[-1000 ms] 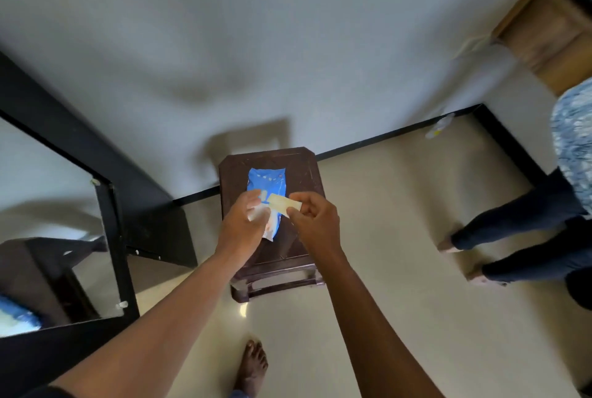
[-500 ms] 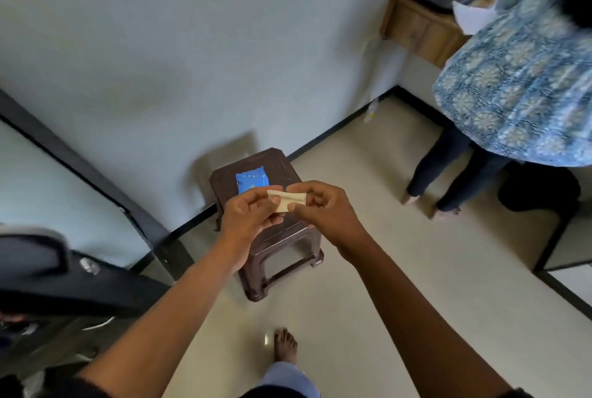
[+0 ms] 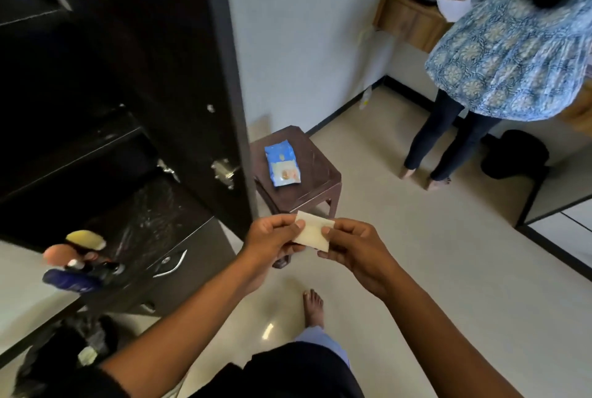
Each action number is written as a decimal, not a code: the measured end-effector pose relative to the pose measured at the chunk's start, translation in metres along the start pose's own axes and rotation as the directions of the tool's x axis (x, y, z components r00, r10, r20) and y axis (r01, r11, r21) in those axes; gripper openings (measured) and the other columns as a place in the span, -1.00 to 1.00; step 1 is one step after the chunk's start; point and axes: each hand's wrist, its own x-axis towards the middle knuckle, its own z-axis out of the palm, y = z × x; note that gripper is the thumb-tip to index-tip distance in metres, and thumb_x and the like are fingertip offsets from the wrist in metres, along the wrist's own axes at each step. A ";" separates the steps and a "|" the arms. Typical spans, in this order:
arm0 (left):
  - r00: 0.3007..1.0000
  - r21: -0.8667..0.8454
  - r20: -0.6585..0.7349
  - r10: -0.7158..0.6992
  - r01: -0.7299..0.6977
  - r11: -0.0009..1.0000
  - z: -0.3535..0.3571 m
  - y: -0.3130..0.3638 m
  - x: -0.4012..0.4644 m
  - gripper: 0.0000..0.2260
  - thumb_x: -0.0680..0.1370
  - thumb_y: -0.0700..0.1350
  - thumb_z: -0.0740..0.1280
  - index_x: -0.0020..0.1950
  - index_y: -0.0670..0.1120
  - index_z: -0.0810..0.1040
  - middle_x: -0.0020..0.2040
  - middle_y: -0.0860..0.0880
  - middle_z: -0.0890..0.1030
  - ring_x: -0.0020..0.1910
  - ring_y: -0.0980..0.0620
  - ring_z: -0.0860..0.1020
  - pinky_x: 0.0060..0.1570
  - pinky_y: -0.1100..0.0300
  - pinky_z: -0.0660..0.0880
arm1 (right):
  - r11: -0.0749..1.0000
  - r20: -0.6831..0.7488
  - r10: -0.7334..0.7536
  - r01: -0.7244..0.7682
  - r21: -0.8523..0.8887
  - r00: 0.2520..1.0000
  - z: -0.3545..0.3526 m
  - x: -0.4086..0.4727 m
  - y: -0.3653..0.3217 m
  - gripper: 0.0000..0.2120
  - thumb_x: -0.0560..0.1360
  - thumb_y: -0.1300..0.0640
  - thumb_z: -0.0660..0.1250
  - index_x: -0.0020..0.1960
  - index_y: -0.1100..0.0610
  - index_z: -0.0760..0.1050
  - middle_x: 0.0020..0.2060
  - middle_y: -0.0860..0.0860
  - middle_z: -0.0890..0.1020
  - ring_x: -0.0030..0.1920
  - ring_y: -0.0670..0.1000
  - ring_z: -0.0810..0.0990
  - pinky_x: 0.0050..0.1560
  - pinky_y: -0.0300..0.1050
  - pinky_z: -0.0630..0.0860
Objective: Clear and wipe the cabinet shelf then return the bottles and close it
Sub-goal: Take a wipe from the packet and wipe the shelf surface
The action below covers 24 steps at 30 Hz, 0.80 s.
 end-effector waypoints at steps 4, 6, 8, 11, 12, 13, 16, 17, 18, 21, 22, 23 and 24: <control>1.000 0.033 -0.011 -0.008 0.008 0.999 -0.053 -0.010 -0.033 -0.82 0.60 -0.18 0.45 0.18 -0.18 0.71 0.06 -0.25 0.75 0.01 -0.16 0.72 0.15 -0.11 0.60 | 0.997 0.025 0.072 -0.073 0.023 0.997 0.046 -0.018 0.033 -0.81 0.56 0.29 0.43 0.16 0.32 0.64 0.01 0.18 0.75 0.03 0.18 0.76 -0.02 -0.04 0.71; 0.999 0.024 -0.038 -0.010 0.011 1.000 -0.079 -0.011 -0.047 -0.85 0.60 -0.21 0.44 0.15 -0.19 0.70 0.02 -0.21 0.76 -0.02 -0.09 0.74 0.01 0.05 0.69 | 0.993 0.062 0.114 -0.115 0.026 0.992 0.070 -0.021 0.044 -0.81 0.56 0.29 0.44 0.15 0.32 0.64 0.03 0.22 0.74 0.05 0.20 0.75 0.03 0.01 0.72; 0.997 0.010 -0.075 -0.015 0.016 1.000 -0.104 -0.011 -0.060 -0.87 0.61 -0.23 0.43 0.14 -0.20 0.70 0.01 -0.19 0.77 -0.06 -0.03 0.76 -0.10 0.17 0.68 | 0.988 0.091 0.156 -0.157 0.006 0.984 0.096 -0.021 0.052 -0.81 0.56 0.29 0.45 0.15 0.31 0.64 0.04 0.23 0.74 0.05 0.21 0.74 0.06 0.03 0.72; 0.988 -0.006 -0.153 -0.027 0.026 1.000 -0.138 -0.009 -0.078 -0.89 0.63 -0.24 0.40 0.12 -0.15 0.70 -0.05 -0.05 0.79 -0.07 0.04 0.77 -0.14 0.24 0.66 | 0.980 0.131 0.195 -0.190 -0.054 0.972 0.137 -0.014 0.058 -0.82 0.57 0.25 0.44 0.16 0.27 0.65 0.05 0.18 0.75 0.08 0.22 0.74 0.09 0.03 0.70; 0.982 -0.013 -0.185 -0.030 0.028 1.000 -0.150 -0.008 -0.082 -0.90 0.63 -0.24 0.40 0.09 -0.12 0.70 -0.07 -0.02 0.79 -0.07 0.06 0.77 -0.14 0.25 0.66 | 0.979 0.135 0.200 -0.192 -0.075 0.970 0.150 -0.010 0.059 -0.83 0.57 0.24 0.44 0.15 0.25 0.65 0.04 0.16 0.75 0.08 0.21 0.74 0.11 0.05 0.69; 0.975 -0.028 -0.220 -0.039 0.034 0.999 -0.161 -0.008 -0.084 -0.90 0.63 -0.24 0.40 0.08 -0.10 0.70 -0.07 -0.01 0.79 -0.06 0.06 0.77 -0.13 0.24 0.67 | 0.976 0.137 0.207 -0.195 -0.092 0.969 0.163 -0.005 0.061 -0.84 0.58 0.24 0.43 0.15 0.24 0.66 0.04 0.14 0.76 0.08 0.20 0.75 0.12 0.06 0.68; 0.939 -0.082 -0.335 -0.078 0.053 0.995 -0.195 -0.006 -0.086 -0.86 0.60 -0.20 0.45 0.15 -0.11 0.71 0.05 -0.09 0.78 0.05 -0.04 0.76 0.00 0.13 0.69 | 0.967 0.159 0.238 -0.217 -0.136 0.958 0.202 0.014 0.064 -0.83 0.57 0.24 0.45 0.16 0.20 0.66 0.04 0.12 0.76 0.06 0.16 0.76 0.15 0.10 0.69; 0.923 -0.108 -0.373 -0.093 0.056 0.993 -0.205 -0.006 -0.084 -0.82 0.59 -0.19 0.46 0.19 -0.12 0.70 0.08 -0.11 0.78 0.08 -0.07 0.75 0.04 0.09 0.68 | 0.962 0.174 0.253 -0.228 -0.149 0.952 0.214 0.022 0.065 -0.81 0.56 0.24 0.45 0.17 0.19 0.66 0.03 0.11 0.76 0.06 0.15 0.76 0.16 0.11 0.69; 0.906 -0.133 -0.409 -0.108 0.058 0.989 -0.215 -0.005 -0.083 -0.80 0.59 -0.19 0.47 0.21 -0.13 0.70 0.09 -0.12 0.77 0.10 -0.09 0.75 0.06 0.07 0.68 | 0.958 0.189 0.266 -0.238 -0.162 0.945 0.226 0.030 0.067 -0.80 0.56 0.24 0.46 0.18 0.18 0.65 0.04 0.10 0.76 0.07 0.14 0.76 0.17 0.13 0.68; 0.867 -0.172 -0.488 -0.106 0.024 0.985 -0.240 -0.004 -0.077 -0.79 0.60 -0.21 0.45 0.23 -0.15 0.67 0.09 -0.13 0.77 0.08 -0.10 0.75 0.07 0.06 0.69 | 0.952 0.255 0.291 -0.251 -0.176 0.922 0.256 0.055 0.073 -0.78 0.56 0.23 0.46 0.20 0.19 0.65 0.07 0.12 0.76 0.10 0.14 0.75 0.20 0.14 0.67; 0.851 -0.171 -0.517 -0.092 0.003 0.985 -0.247 -0.003 -0.074 -0.81 0.60 -0.22 0.45 0.21 -0.13 0.67 0.06 -0.11 0.78 0.05 -0.08 0.76 0.03 0.09 0.70 | 0.952 0.271 0.292 -0.252 -0.175 0.917 0.264 0.064 0.074 -0.78 0.56 0.23 0.46 0.20 0.20 0.65 0.08 0.12 0.75 0.10 0.14 0.75 0.18 0.11 0.68; 0.833 -0.165 -0.547 -0.079 -0.015 0.986 -0.253 -0.002 -0.071 -0.84 0.61 -0.23 0.44 0.18 -0.11 0.67 0.04 -0.08 0.78 0.02 -0.05 0.77 -0.02 0.12 0.71 | 0.952 0.276 0.294 -0.255 -0.169 0.915 0.272 0.072 0.074 -0.78 0.56 0.23 0.46 0.20 0.20 0.65 0.08 0.13 0.75 0.09 0.13 0.75 0.15 0.07 0.69; 0.812 -0.158 -0.579 -0.071 -0.026 0.987 -0.258 0.000 -0.067 -0.85 0.61 -0.23 0.44 0.17 -0.11 0.67 0.04 -0.07 0.78 0.02 -0.05 0.76 -0.04 0.13 0.71 | 0.952 0.270 0.296 -0.261 -0.160 0.916 0.279 0.081 0.076 -0.78 0.56 0.24 0.47 0.20 0.20 0.64 0.09 0.14 0.74 0.08 0.13 0.75 0.12 0.05 0.70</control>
